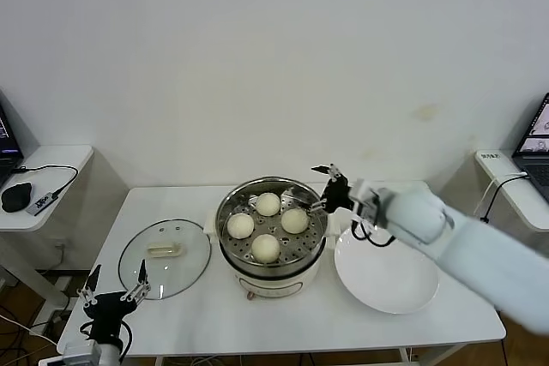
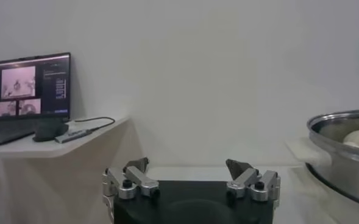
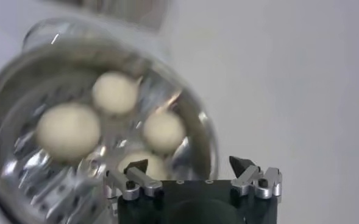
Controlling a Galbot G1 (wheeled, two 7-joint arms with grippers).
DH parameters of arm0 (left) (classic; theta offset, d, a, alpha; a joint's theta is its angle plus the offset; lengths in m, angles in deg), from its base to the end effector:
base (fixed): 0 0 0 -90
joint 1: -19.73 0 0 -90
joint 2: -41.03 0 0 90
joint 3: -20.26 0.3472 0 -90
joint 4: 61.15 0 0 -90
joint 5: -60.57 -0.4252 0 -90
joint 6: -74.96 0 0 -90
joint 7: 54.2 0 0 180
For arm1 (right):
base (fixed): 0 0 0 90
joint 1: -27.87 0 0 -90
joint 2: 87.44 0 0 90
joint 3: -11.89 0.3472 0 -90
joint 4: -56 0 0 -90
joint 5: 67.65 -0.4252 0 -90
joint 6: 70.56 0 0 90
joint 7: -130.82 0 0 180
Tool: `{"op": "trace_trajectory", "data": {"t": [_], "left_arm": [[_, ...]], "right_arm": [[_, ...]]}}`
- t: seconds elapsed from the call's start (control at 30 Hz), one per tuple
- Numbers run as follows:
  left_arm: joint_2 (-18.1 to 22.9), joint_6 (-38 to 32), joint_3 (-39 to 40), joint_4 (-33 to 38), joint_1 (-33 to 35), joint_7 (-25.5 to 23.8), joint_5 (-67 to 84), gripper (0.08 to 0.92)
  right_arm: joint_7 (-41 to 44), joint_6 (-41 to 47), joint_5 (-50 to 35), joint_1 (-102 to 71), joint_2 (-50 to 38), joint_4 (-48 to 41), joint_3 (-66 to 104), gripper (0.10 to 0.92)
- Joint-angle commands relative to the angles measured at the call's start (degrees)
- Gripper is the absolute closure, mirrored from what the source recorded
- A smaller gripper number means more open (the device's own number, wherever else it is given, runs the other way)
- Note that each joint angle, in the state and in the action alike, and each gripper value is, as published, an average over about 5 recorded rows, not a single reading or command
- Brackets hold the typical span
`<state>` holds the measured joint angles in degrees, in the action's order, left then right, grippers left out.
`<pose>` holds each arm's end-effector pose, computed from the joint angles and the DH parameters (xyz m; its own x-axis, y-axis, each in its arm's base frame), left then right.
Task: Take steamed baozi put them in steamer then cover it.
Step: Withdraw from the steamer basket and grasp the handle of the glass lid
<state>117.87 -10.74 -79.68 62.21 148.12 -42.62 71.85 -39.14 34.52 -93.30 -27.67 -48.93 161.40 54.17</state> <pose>0.2143 0.0855 -0.2928 -0.9679 -0.2213 0.1188 -0.2078 0.9712 0.1166 0.4442 0.0055 -0.1599 -0.7253 -0.6339 0.2685 -0.6665 0.5491 -0.5042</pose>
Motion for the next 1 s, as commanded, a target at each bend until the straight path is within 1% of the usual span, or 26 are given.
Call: {"op": "trace_trajectory", "data": {"t": [0.03,0.1,0.2,0.33,0.43,0.6,0.7,0.83,1.0], "left_arm": [[0.26,-0.43,0.85,-1.66,-0.37,0.52,-2.39,0.177],[0.23,-0.96,0.92,-2.84,-0.78,0.63,-4.51,0.177],[-0.29,-2.91,0.5,-5.49,-1.58,0.4,-11.97,0.177],[-2.46,-5.79,-0.72,-10.51,-2.66,-0.79,-27.87,0.177],[-4.49,-7.79,-1.26,-14.09,-3.41,-1.49,-40.05,0.177],[-7.26,-12.14,-0.29,-20.16,-4.91,-1.53,-61.87,0.177],[-8.3,-13.42,0.57,-23.86,-7.59,-1.56,-71.26,0.177],[-8.64,-13.61,2.08,-27.06,-12.04,-1.76,-78.08,0.177],[-8.59,-13.49,3.21,-32.67,-18.14,-1.78,-81.34,0.177]], "right_arm": [[-6.07,-21.22,9.14,-44.61,11.61,4.03,44.67,0.203],[-3.62,-23.14,11.16,-48.77,16.85,4.01,50.42,0.203],[-0.66,-24.33,12.49,-53.51,24.75,4.78,58.07,0.203],[1.04,-23.12,12.78,-58.59,32.76,7.96,65.17,0.203],[1.64,-22.13,12.34,-61.75,36.74,10.19,69.23,0.203],[1.44,-22.84,12.99,-65.41,40.97,10.61,74.43,0.203],[1.06,-23.78,14.31,-66.49,41.6,9.7,75.51,0.203],[0.16,-24.42,15.19,-66.23,42.29,8.34,75.66,0.203],[-0.32,-25.73,16.15,-67.26,44.08,9.35,74.36,0.203]]}}
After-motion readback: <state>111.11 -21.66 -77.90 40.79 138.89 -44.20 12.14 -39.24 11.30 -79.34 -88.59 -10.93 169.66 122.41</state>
